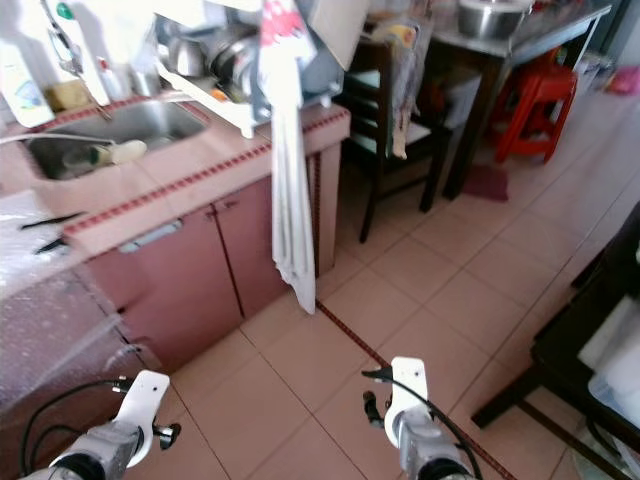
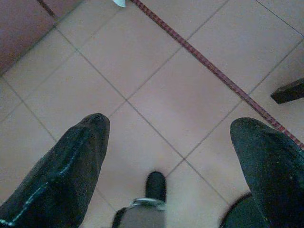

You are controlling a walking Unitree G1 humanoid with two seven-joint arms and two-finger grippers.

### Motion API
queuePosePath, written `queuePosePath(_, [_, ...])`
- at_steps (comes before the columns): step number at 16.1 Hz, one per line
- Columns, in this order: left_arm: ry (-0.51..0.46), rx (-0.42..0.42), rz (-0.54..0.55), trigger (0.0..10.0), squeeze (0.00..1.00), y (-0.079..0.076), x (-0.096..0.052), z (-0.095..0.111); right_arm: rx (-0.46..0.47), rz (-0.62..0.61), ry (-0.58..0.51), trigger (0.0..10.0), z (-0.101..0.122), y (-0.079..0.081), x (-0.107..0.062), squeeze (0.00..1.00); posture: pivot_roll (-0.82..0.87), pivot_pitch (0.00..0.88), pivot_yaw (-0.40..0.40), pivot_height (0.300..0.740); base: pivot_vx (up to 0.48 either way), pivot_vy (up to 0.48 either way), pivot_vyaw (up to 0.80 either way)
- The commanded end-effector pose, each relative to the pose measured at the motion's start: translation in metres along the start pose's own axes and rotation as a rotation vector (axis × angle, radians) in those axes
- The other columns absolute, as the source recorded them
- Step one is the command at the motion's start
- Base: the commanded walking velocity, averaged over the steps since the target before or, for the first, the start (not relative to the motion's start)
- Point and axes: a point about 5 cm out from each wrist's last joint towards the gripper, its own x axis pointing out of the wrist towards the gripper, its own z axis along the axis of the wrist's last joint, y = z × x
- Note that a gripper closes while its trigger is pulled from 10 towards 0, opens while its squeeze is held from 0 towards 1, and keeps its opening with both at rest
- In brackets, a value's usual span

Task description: Kitchen organization

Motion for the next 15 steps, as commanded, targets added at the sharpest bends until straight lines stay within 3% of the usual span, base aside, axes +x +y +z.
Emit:
queuePosePath(1, [0.007, 0.003, 0.001, 10.0, 0.0, 0.0009, -0.0001, -0.0024, 0.006, 0.002, -0.005, 10.0, 0.0016, 0.0012, 0.0003, 0.0, -0.12, 0.009, 0.027, 0.74, 0.0, -0.307, 0.0])
queuePosePath(12, [0.001, 0.015, 0.052, 10.0, 0.0, 0.0075, -0.0006, -0.0017, -0.002, -0.002, -0.014, 10.0, 0.003, 0.0014, 0.0004, 0.0, -0.13, 0.011, 0.03, 0.74, 0.0, -0.022, 0.0])
queuePosePath(15, [-0.002, 0.008, 0.046, 10.0, 0.0, 0.0075, -0.0006, -0.0009, -0.004, -0.002, -0.017, 10.0, 0.0032, 0.0013, 0.0004, 0.0, -0.13, 0.011, 0.031, 0.74, 0.304, 0.0, 0.0])
